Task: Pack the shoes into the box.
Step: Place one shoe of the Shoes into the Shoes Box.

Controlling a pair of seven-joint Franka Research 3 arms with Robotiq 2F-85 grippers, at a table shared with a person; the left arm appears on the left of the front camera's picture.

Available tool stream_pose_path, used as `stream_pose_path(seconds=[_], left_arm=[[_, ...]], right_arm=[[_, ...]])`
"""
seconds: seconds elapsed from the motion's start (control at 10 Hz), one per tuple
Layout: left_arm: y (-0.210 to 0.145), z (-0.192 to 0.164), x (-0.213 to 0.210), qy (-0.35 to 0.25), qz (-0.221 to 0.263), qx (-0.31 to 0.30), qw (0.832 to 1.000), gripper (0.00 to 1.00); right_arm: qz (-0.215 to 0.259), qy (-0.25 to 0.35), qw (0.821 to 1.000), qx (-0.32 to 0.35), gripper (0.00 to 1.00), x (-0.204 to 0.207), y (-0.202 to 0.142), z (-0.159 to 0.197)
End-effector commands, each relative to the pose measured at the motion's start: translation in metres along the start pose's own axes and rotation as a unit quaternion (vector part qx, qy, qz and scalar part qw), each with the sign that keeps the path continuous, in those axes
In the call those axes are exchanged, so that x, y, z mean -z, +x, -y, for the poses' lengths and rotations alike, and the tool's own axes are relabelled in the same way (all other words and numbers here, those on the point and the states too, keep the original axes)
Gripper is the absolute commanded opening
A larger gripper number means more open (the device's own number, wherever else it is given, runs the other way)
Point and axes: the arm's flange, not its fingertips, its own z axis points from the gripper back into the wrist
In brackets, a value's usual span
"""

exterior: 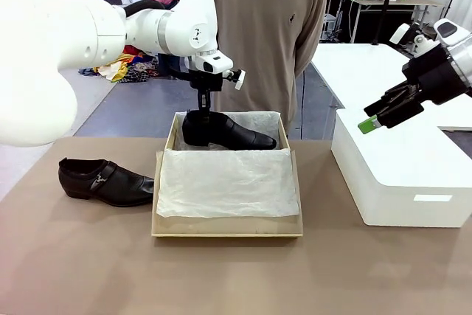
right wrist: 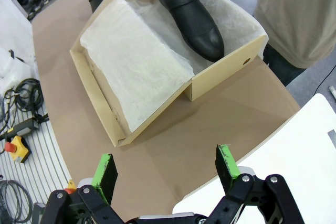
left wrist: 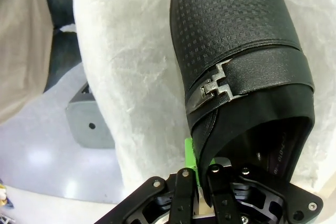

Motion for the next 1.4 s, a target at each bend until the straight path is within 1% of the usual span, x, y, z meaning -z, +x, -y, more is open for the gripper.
stream_pose_path(seconds=[0.0, 0.4, 0.6, 0.9, 1.0, 1.3], left_arm=[[-0.005, 0.014, -0.003, -0.005, 0.010, 0.014, 1.000, 0.00], [-0.002, 0.020, 0.006, -0.013, -0.002, 0.011, 1.000, 0.00], [-0.002, 0.024, 0.008, -0.010, -0.009, -0.006, 1.000, 0.00], [-0.009, 0.027, 0.008, 0.000, -0.004, -0.028, 1.000, 0.00], [-0.009, 0.027, 0.007, -0.004, -0.001, -0.030, 1.000, 0.16], [-0.011, 0.028, 0.002, -0.009, 0.003, -0.034, 0.999, 0.74]], right_arm=[[0.016, 0.007, 1.000, -0.011, 1.00, 0.002, 0.000, 0.003], [0.016, 0.007, 1.000, -0.011, 1.00, 0.002, 0.000, 0.003], [0.016, 0.007, 1.000, -0.011, 1.00, 0.002, 0.000, 0.003], [0.016, 0.007, 1.000, -0.011, 1.00, 0.002, 0.000, 0.003], [0.016, 0.007, 1.000, -0.011, 1.00, 0.002, 0.000, 0.003], [0.016, 0.007, 1.000, -0.011, 1.00, 0.002, 0.000, 0.003]])
